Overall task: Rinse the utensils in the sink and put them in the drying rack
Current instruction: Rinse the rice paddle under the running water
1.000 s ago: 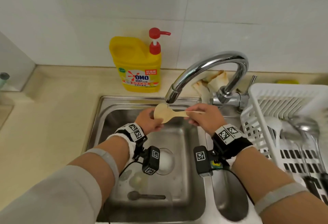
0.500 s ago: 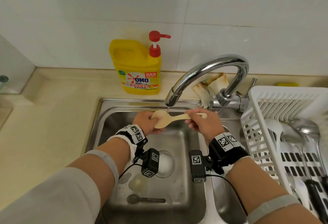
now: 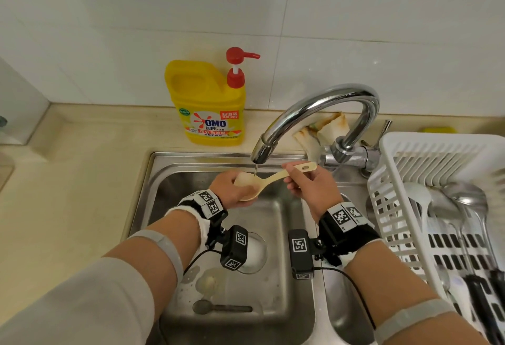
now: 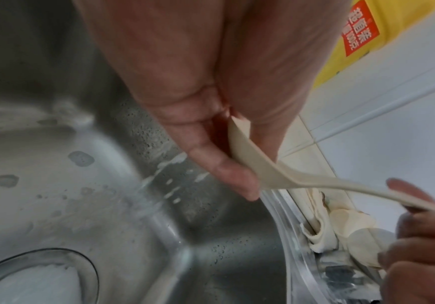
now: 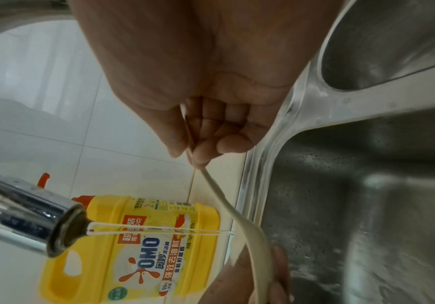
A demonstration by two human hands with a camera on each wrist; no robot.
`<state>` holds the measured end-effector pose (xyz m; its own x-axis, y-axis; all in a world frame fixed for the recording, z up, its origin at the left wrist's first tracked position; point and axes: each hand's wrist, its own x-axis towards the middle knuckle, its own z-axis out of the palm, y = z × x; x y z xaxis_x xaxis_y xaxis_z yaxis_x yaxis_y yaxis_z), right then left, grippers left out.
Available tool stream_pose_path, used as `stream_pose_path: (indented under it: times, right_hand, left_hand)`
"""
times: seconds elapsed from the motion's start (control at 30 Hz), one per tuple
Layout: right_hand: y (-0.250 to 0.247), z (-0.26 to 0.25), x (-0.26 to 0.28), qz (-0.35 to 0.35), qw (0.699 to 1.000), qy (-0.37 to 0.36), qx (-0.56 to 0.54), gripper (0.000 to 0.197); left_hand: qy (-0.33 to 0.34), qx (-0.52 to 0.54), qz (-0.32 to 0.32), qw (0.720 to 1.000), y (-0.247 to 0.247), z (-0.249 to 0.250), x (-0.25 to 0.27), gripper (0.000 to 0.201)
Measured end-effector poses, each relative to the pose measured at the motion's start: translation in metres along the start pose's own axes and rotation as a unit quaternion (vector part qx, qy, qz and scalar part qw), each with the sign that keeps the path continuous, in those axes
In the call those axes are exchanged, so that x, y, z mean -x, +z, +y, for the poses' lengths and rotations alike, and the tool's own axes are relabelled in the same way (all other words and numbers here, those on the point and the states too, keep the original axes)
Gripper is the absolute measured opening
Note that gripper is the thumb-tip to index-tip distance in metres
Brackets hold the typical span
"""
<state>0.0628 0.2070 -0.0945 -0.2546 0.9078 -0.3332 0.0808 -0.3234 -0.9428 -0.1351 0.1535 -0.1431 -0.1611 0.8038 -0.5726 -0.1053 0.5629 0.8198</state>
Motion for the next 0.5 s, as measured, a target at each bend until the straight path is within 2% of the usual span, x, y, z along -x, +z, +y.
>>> stream_pose_path:
  times: [0.2,0.27,0.37,0.5]
  right_hand:
    - [-0.0058,-0.0015,-0.0002,-0.019,0.999,-0.027,0.026,0.019]
    - [-0.0062,0.0005,0.0005,-0.015,0.999,-0.027,0.024,0.020]
    - [-0.0063,0.0042,0.0013,-0.008,1.000,-0.021,0.015,0.019]
    - [-0.0054,0.0051,0.0028,-0.012,1.000,-0.017,0.004,0.019]
  left_hand:
    - [-0.017,-0.044,0.027,0.999,0.0003,0.0064,-0.0015,0.018]
    - [0.000,-0.087,0.031,0.996,0.0026,0.0102,0.0013,0.026]
    - [0.030,-0.103,0.027,0.994,0.0013,0.0040,-0.0019,0.057]
    - [0.044,-0.094,0.036,0.994,0.0042,0.0027,0.0015,0.053]
